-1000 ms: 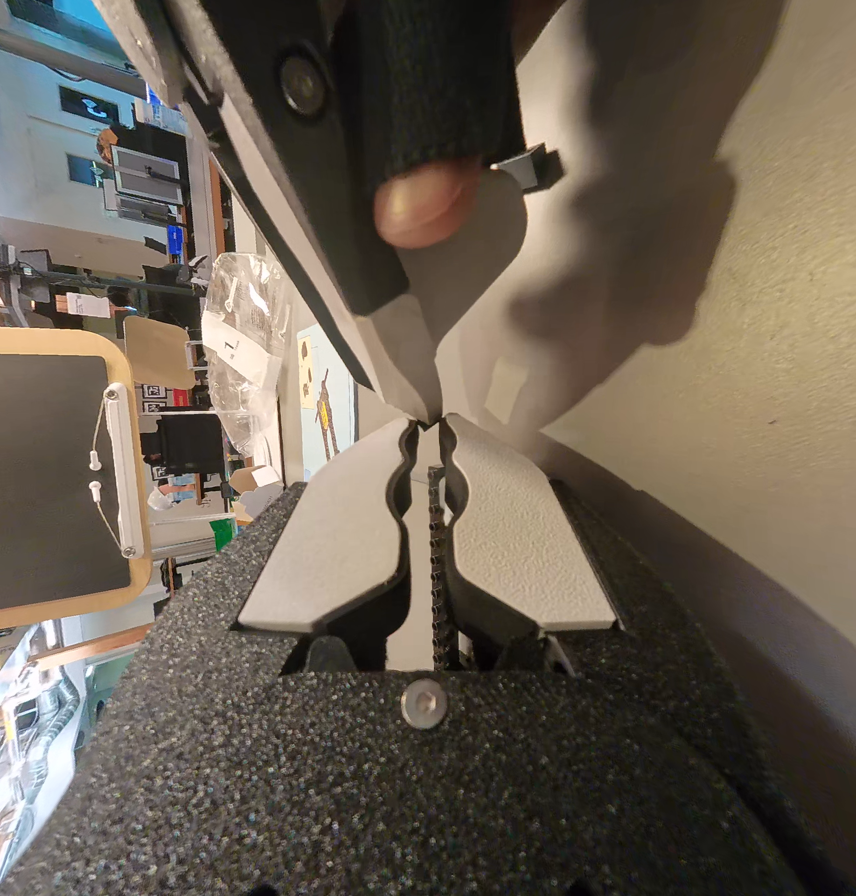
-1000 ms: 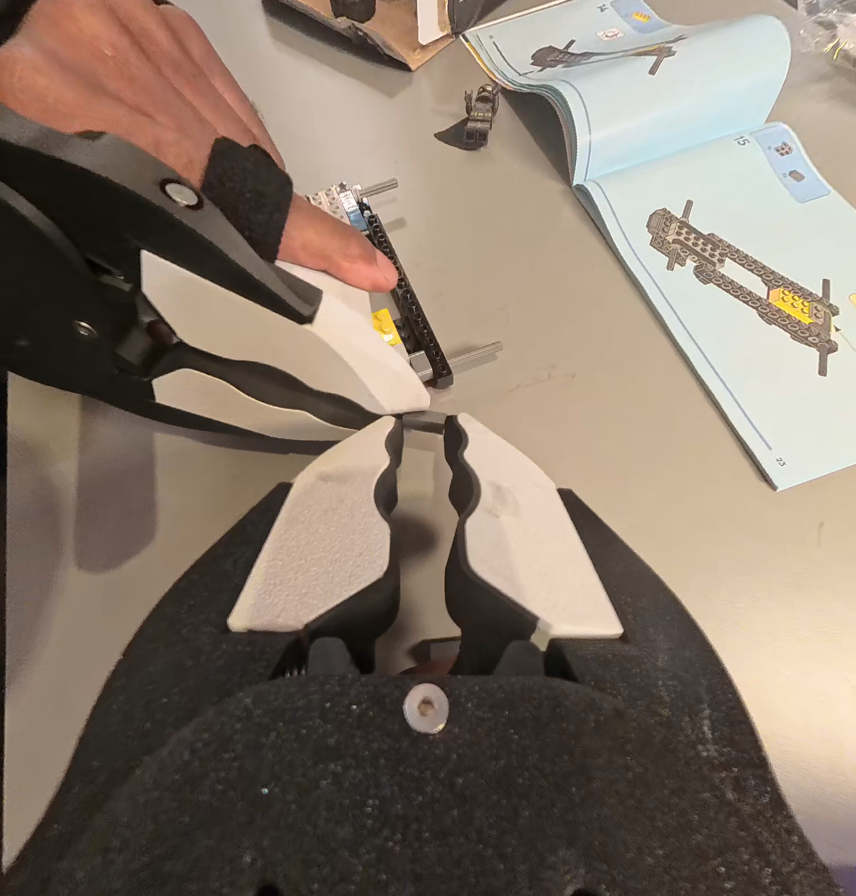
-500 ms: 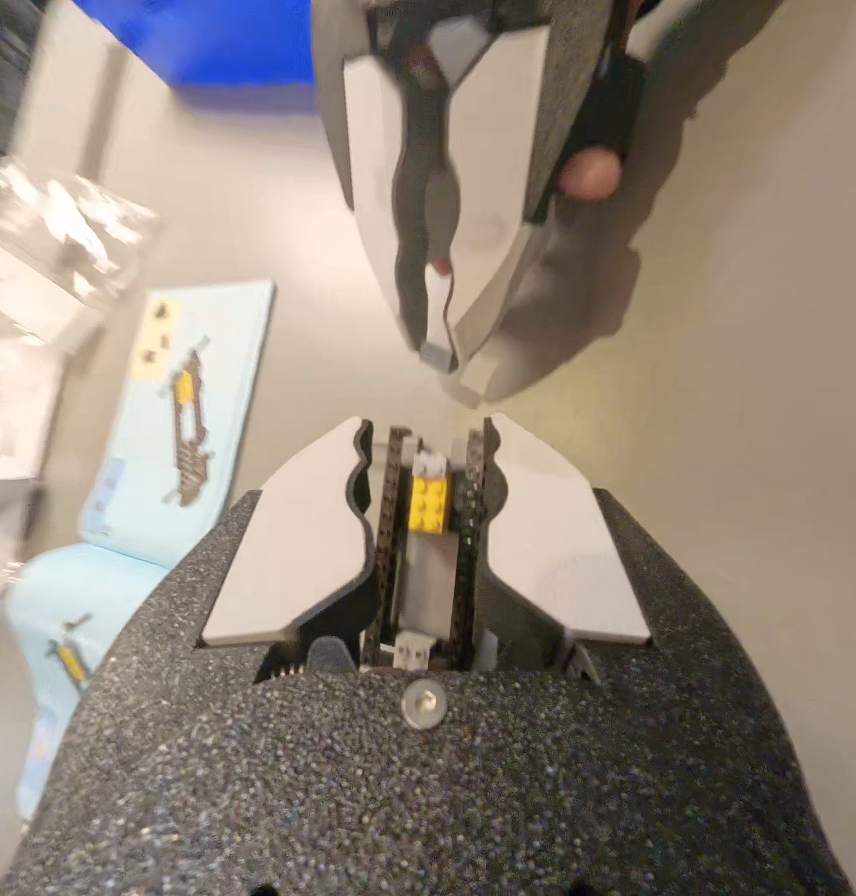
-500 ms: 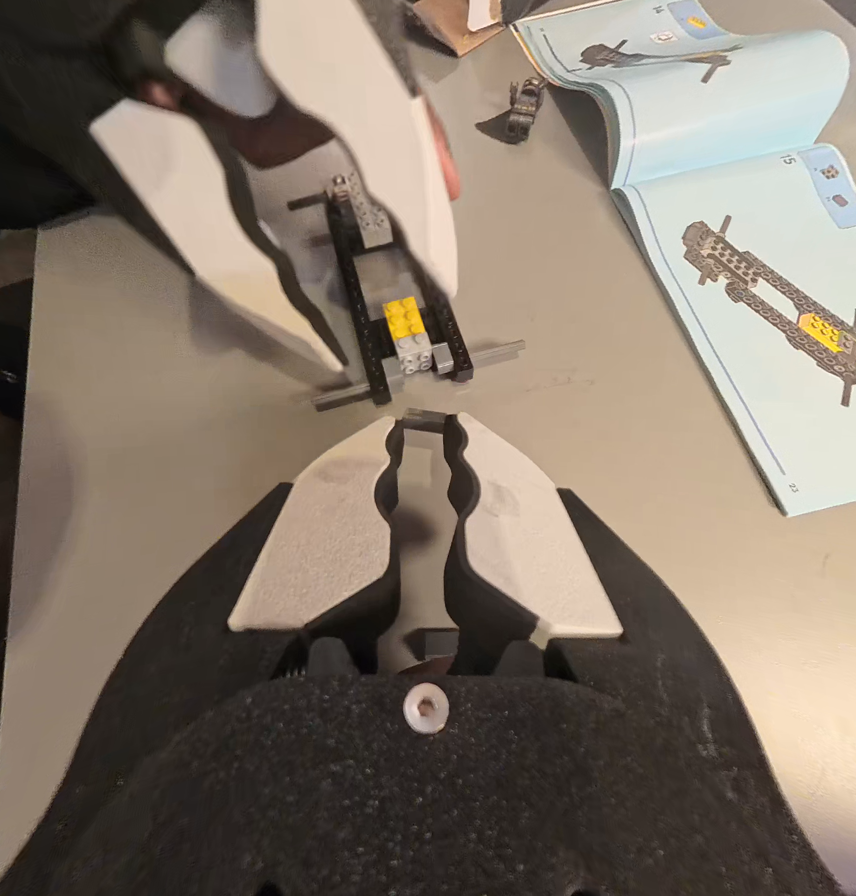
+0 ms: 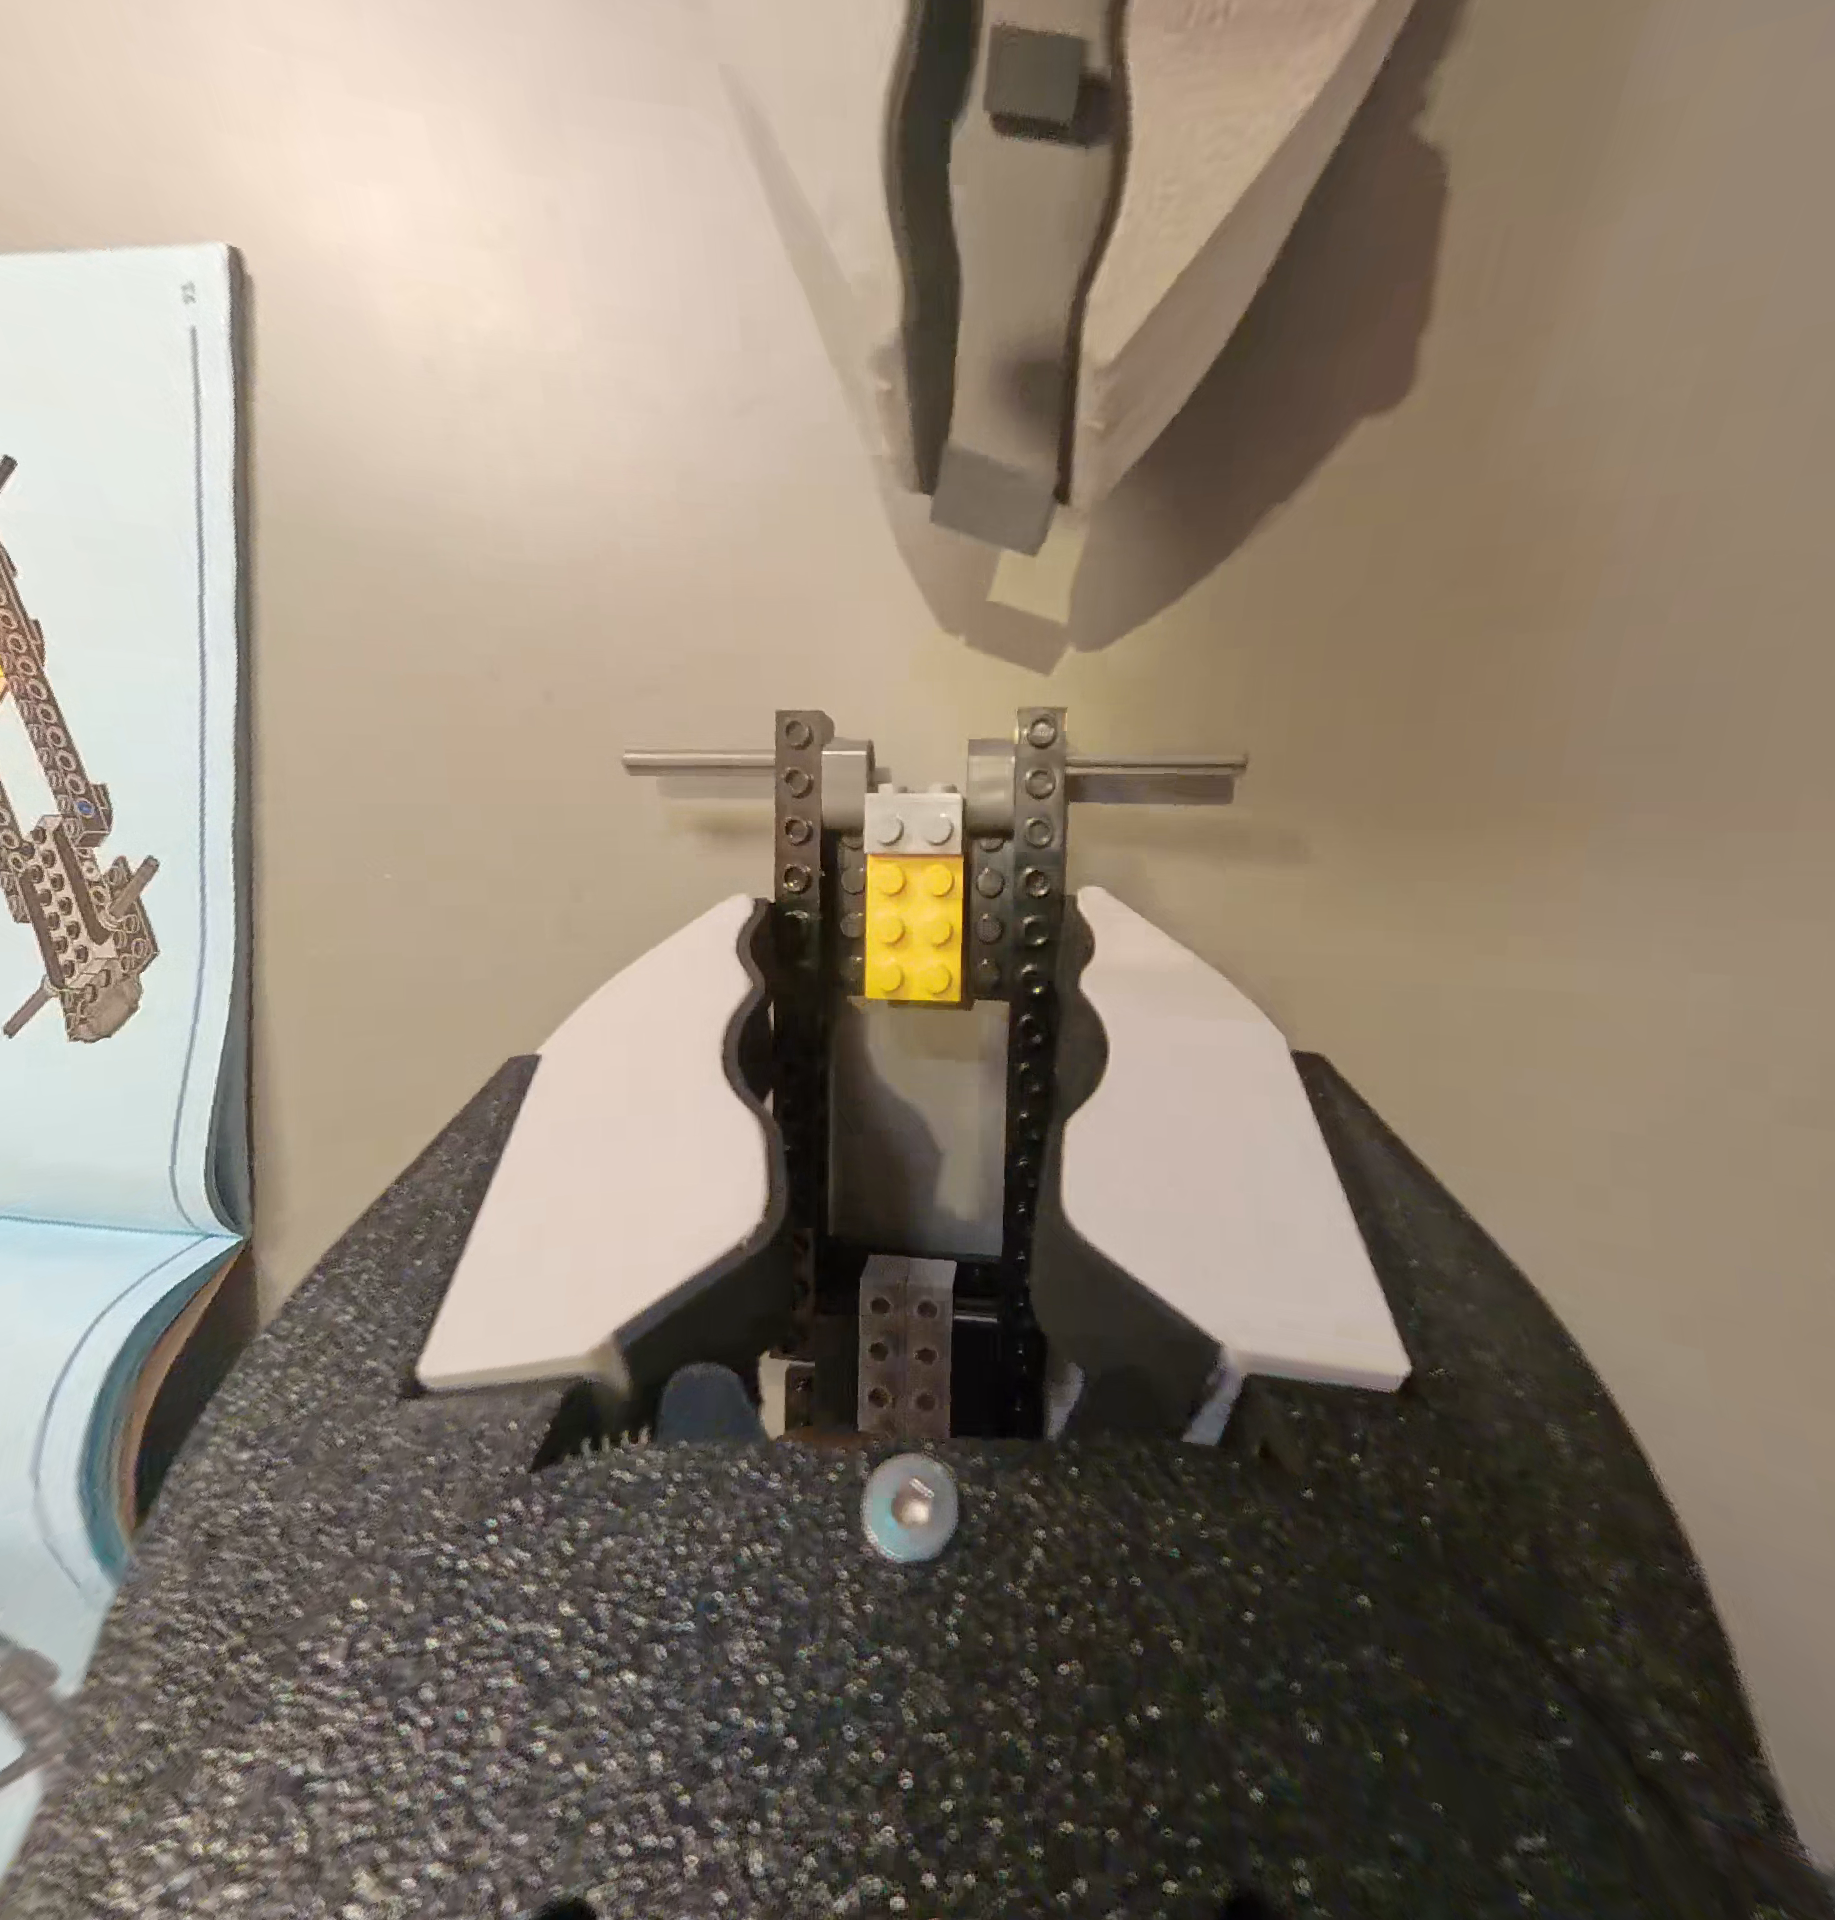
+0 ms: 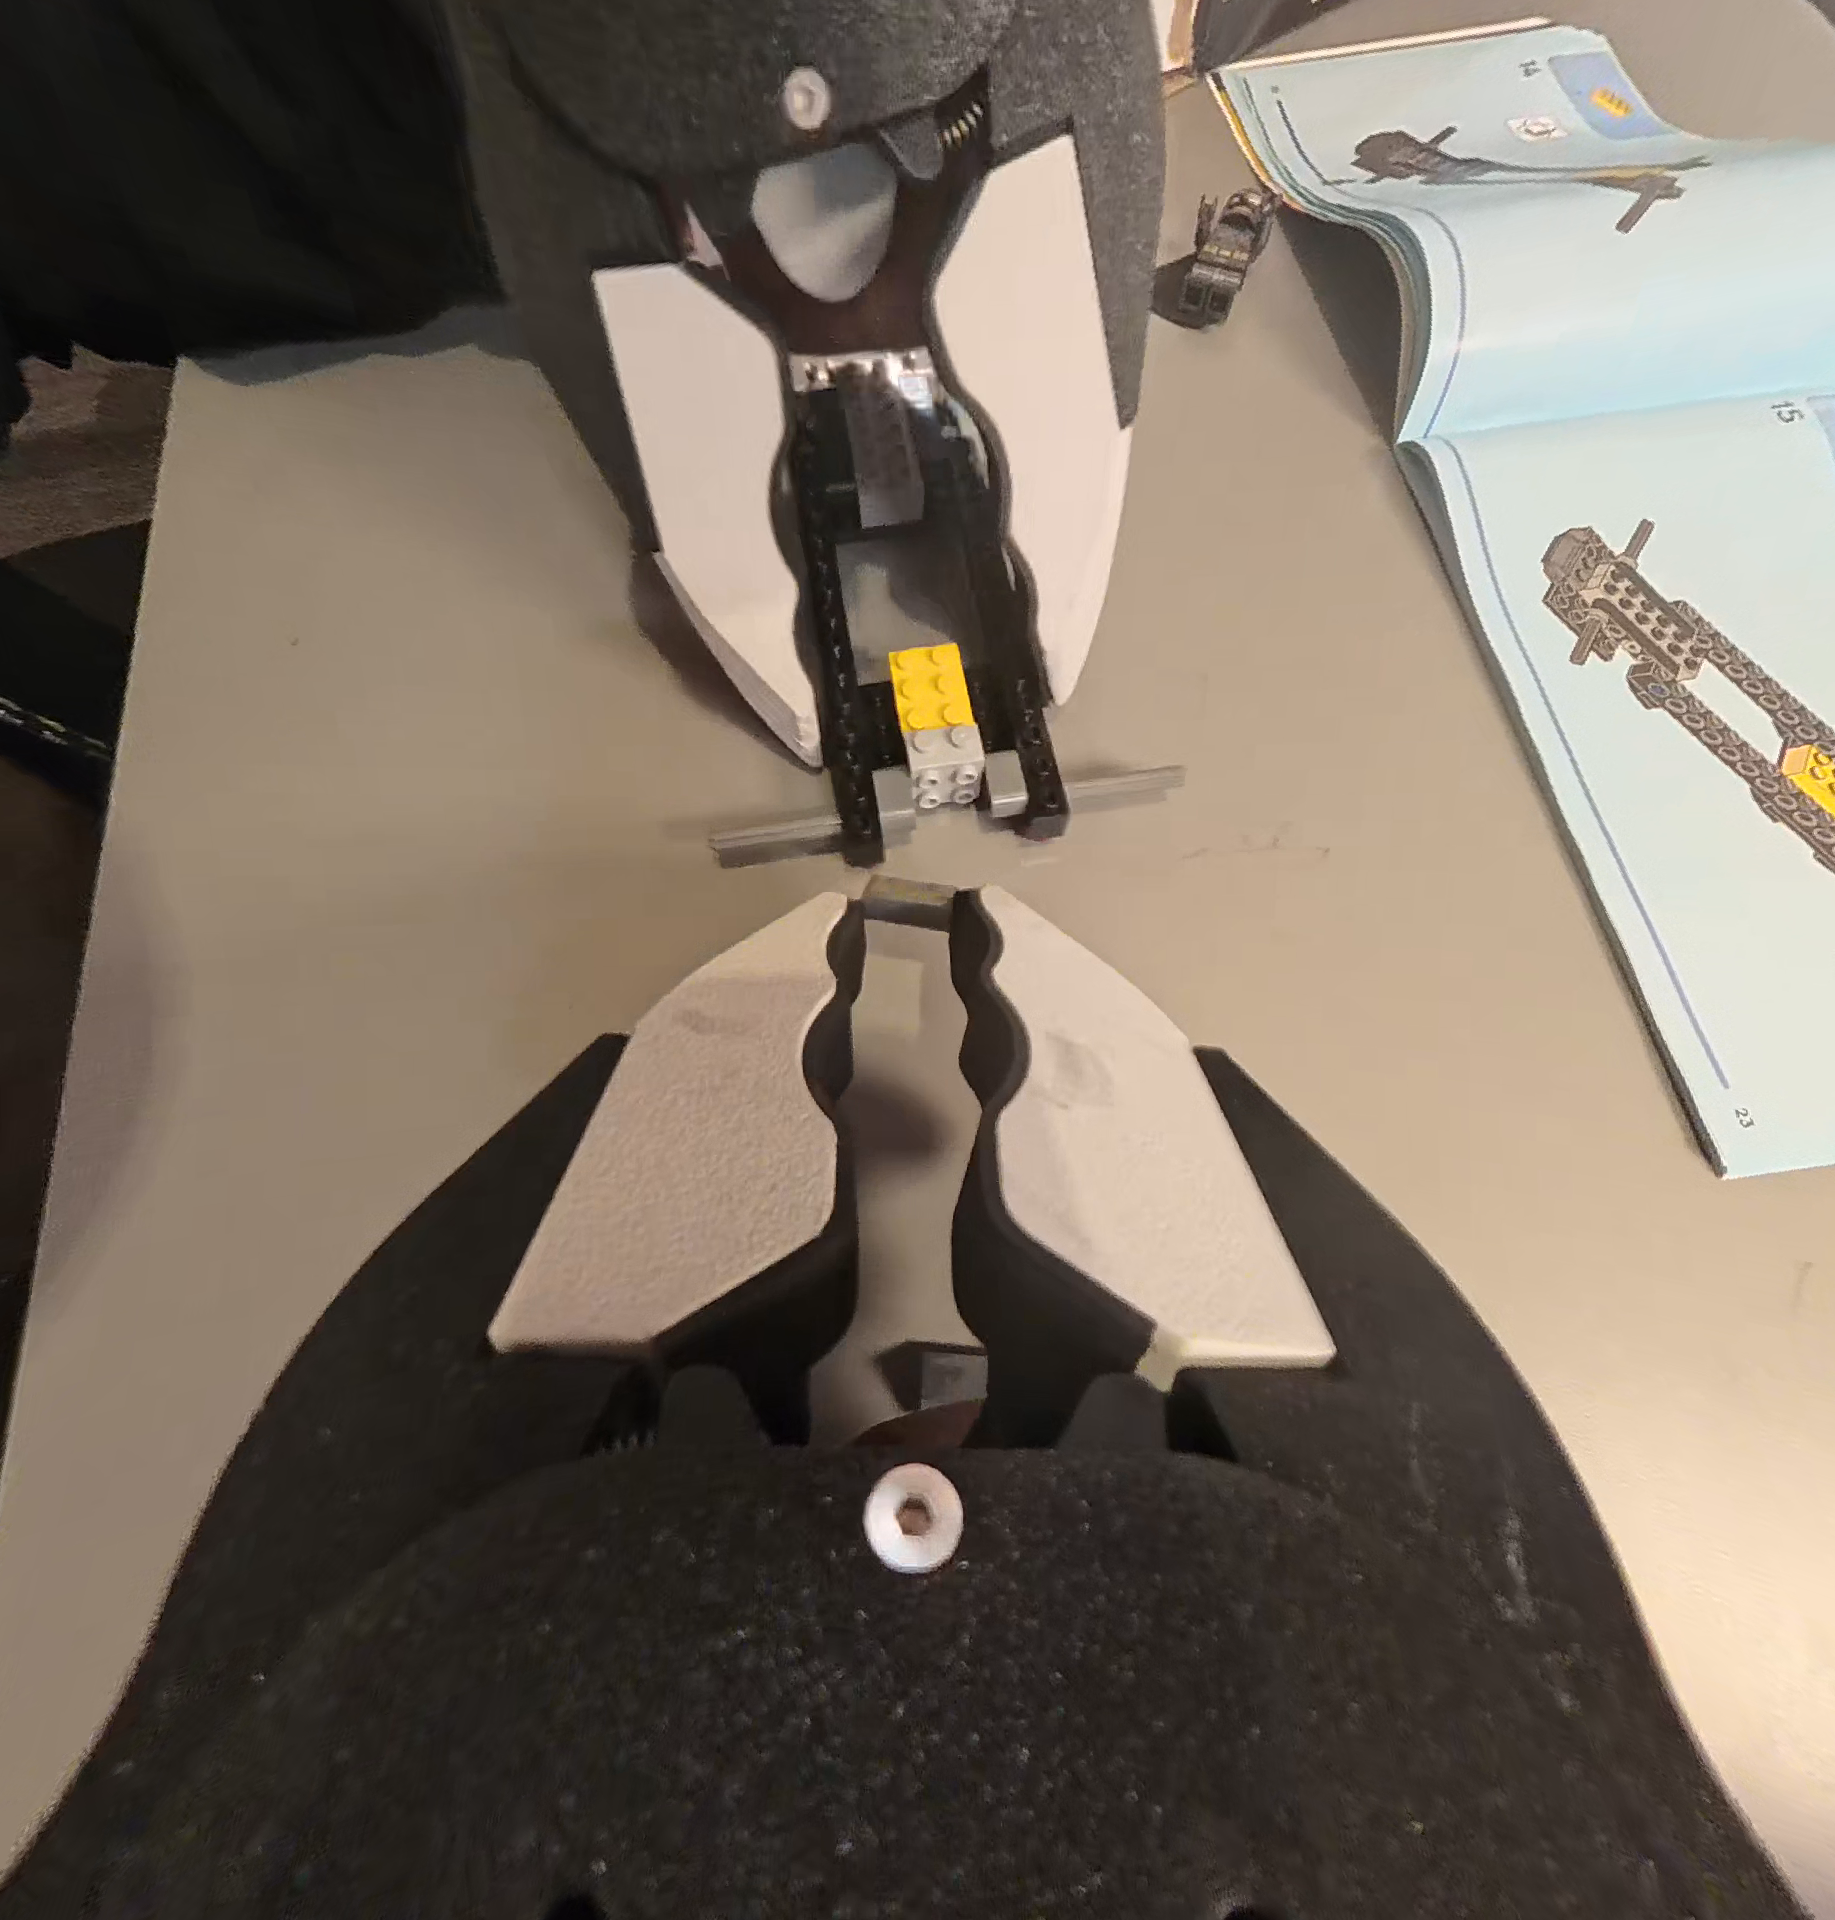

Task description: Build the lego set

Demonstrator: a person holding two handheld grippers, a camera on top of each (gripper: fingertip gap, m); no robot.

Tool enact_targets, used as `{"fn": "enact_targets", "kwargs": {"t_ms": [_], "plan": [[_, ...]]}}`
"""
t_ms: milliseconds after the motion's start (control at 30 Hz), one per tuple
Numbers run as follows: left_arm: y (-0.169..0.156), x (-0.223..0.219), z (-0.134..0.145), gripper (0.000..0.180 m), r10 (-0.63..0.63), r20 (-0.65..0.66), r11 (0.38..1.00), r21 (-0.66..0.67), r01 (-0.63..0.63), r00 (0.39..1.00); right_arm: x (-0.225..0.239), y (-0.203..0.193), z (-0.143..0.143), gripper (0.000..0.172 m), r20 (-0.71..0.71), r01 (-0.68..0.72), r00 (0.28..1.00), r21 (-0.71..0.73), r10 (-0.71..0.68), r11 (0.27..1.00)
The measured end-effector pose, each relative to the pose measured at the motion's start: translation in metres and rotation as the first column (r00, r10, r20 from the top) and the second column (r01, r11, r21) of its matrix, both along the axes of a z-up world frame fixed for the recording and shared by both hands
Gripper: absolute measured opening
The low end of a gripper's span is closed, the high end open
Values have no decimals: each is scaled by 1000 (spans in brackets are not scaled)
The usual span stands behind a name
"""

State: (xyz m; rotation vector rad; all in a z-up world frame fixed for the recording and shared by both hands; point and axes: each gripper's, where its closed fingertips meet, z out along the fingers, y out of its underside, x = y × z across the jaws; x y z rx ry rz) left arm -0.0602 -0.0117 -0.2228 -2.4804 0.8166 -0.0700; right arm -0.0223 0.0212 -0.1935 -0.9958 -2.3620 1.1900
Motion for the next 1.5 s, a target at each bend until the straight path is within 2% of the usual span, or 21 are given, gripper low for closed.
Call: {"fn": "enact_targets", "kwargs": {"t_ms": [67,167,267,367,700,1033,1333,1500], "plan": [[4,2,3,51,15,73,999,45,-18,997,1,-2,4,16,-16,-14,1000,-13,14,1000],[11,15,21,51,-34,182,983,186,0,983,0,-3,17,16,-69,-21,997,-52,17,998],[16,29,49,51,-106,276,941,338,7,955,2,-4,40,16,-140,-40,990,-120,23,992],[20,32,65,51,-131,311,908,419,-12,941,5,-4,64,16,-203,-60,979,-157,27,986],[24,30,74,51,-165,360,858,511,-46,918,3,2,77,16,-218,-3,976,-2,2,1000],[24,33,85,51,-195,381,826,561,-58,904,4,2,81,16,-216,-1,976,-7,0,1000],[24,44,123,51,-297,470,694,704,-150,831,4,-8,118,16,-220,-66,974,-48,54,997],[23,43,129,51,-297,468,664,728,-172,832,2,-13,122,16,-176,-86,981,8,86,996]]}}
